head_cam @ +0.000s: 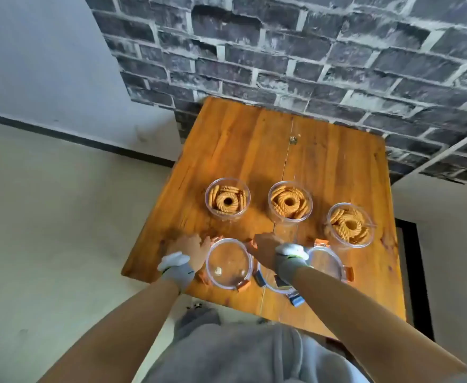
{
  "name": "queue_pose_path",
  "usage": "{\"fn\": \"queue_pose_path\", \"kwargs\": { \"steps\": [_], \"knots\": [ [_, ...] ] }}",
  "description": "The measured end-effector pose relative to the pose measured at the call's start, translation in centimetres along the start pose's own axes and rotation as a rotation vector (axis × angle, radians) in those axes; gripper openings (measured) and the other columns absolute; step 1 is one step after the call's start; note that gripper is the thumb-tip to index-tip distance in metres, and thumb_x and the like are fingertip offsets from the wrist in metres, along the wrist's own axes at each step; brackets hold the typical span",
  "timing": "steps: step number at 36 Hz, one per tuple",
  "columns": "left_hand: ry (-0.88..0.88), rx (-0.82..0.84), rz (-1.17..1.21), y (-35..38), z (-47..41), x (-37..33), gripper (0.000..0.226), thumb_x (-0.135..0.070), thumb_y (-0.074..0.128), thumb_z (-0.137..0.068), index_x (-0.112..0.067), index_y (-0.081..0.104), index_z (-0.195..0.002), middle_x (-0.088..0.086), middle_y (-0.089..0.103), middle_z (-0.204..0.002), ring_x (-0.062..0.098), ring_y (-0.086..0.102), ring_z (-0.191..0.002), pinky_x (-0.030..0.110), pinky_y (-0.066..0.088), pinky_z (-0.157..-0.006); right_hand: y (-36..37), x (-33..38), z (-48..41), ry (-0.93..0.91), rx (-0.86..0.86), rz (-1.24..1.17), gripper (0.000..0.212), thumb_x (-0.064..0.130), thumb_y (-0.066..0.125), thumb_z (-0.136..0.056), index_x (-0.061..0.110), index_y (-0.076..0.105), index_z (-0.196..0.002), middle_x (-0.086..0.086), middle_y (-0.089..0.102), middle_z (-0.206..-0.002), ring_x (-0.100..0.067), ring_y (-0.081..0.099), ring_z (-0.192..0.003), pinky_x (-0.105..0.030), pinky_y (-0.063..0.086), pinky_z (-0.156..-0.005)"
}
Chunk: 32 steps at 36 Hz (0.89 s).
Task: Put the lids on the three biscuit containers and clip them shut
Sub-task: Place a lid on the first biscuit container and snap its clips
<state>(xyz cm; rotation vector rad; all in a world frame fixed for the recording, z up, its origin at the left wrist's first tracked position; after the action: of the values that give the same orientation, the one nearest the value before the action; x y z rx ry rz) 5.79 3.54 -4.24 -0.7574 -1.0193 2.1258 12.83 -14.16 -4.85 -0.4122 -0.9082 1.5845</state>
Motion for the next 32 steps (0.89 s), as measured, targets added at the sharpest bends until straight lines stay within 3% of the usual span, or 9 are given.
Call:
{"fn": "queue_pose_path", "kwargs": {
  "steps": [3, 7, 10, 13, 19, 22, 24, 26, 32],
  "knots": [
    [0.004, 0.107, 0.175, 2.0, -0.3, 0.4, 0.051, -0.038, 0.036, -0.098, 0.004, 0.063, -0.108, 0.021, 0.065, -0.119, 0.036, 0.058, -0.112, 0.038, 0.042, -0.095, 2.2, -0.2, 0.2, 0.079, 0.072, -0.072, 0.046, 0.045, 0.037, -0.094, 0.007, 0.064, -0.092, -0.02, 0.065, -0.114, -0.034, 0.061, -0.109, -0.037, 0.045, -0.086],
    [-0.003, 0.185, 0.221, 3.4, -0.3, -0.1, 0.039, -0.03, 0.04, -0.098, -0.008, 0.05, -0.066, 0.015, 0.062, -0.085, 0.03, 0.053, -0.081, 0.033, 0.036, -0.07, 4.4, -0.1, 0.5, 0.144, 0.185, -0.116, 0.045, 0.026, 0.044, -0.095, -0.006, 0.055, -0.124, -0.025, 0.057, -0.129, -0.036, 0.053, -0.121, -0.038, 0.04, -0.097],
    [-0.024, 0.215, 0.221, 4.2, -0.2, 0.3, 0.045, -0.022, 0.043, -0.096, -0.015, 0.024, -0.056, 0.001, 0.032, -0.059, 0.015, 0.03, -0.052, 0.026, 0.021, -0.05, 5.1, -0.3, 0.3, 0.186, 0.201, -0.134, 0.046, 0.028, 0.05, -0.093, -0.006, 0.056, -0.122, -0.024, 0.059, -0.128, -0.035, 0.055, -0.12, -0.037, 0.042, -0.096],
    [-0.015, 0.218, 0.231, 4.6, -0.4, 0.4, 0.046, -0.019, 0.046, -0.094, -0.015, 0.023, -0.055, 0.001, 0.029, -0.057, 0.015, 0.028, -0.051, 0.026, 0.02, -0.05, 5.2, -0.3, 0.3, 0.233, 0.222, -0.19, 0.047, 0.027, 0.053, -0.092, -0.008, 0.054, -0.124, -0.024, 0.057, -0.13, -0.034, 0.053, -0.122, -0.035, 0.041, -0.097],
    [-0.001, 0.248, 0.405, 4.2, -1.0, 0.3, 0.041, -0.017, 0.054, -0.091, -0.015, 0.04, -0.052, 0.006, 0.057, -0.066, 0.02, 0.047, -0.057, 0.027, 0.035, -0.055, 4.4, -0.6, 0.4, 0.293, 0.234, -0.296, 0.042, 0.019, 0.045, -0.094, -0.009, 0.051, -0.125, -0.026, 0.054, -0.131, -0.035, 0.052, -0.123, -0.036, 0.042, -0.093],
    [0.078, 0.249, 0.53, 3.0, -1.0, -0.5, 0.04, -0.022, 0.066, -0.082, -0.014, 0.041, -0.053, 0.009, 0.047, -0.063, 0.02, 0.041, -0.064, 0.026, 0.029, -0.057, 3.6, -0.8, 0.5, 0.322, 0.191, -0.381, 0.041, 0.012, 0.034, -0.099, -0.005, 0.044, -0.134, -0.029, 0.051, -0.133, -0.038, 0.05, -0.124, -0.037, 0.041, -0.095],
    [0.142, 0.257, 0.574, 1.9, -0.9, -1.0, 0.038, -0.019, 0.069, -0.081, -0.015, 0.043, -0.053, 0.004, 0.041, -0.056, 0.015, 0.037, -0.056, 0.023, 0.026, -0.053, 3.3, -1.5, 0.5, 0.386, 0.155, -0.613, 0.035, 0.015, 0.028, -0.1, -0.003, 0.054, -0.115, -0.03, 0.059, -0.107, -0.035, 0.061, -0.097, -0.039, 0.045, -0.081],
    [0.188, 0.248, 0.602, 0.6, -0.7, -1.3, 0.033, -0.011, 0.067, -0.084, -0.018, 0.05, -0.056, -0.001, 0.049, -0.058, 0.009, 0.043, -0.056, 0.02, 0.031, -0.056, 2.5, -2.0, 0.5, 0.357, 0.12, -0.82, 0.041, 0.027, 0.025, -0.099, 0.006, 0.051, -0.075, -0.017, 0.052, -0.068, -0.024, 0.048, -0.054, -0.028, 0.036, -0.05],
    [0.363, 0.103, 0.65, -4.6, -0.1, -3.4, 0.021, -0.005, 0.062, -0.087, -0.016, 0.06, -0.069, -0.007, 0.054, -0.059, -0.005, 0.052, -0.043, 0.017, 0.04, -0.057, 0.5, -2.5, 1.4, 0.419, 0.227, -1.2, 0.079, 0.065, 0.01, -0.091, 0.001, 0.052, -0.07, -0.011, 0.063, -0.04, -0.015, 0.051, -0.024, -0.01, 0.032, -0.032]
  ]
}}
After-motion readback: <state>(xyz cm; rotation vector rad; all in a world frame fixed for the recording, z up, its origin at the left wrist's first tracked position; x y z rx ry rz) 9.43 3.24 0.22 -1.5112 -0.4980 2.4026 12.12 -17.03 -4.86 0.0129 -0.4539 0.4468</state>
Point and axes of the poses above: each hand's wrist, its own z-axis away from the middle knuckle, its own y-axis out of the palm, x = y × z, the point moved 8 cm from there along -z, towards the middle knuckle
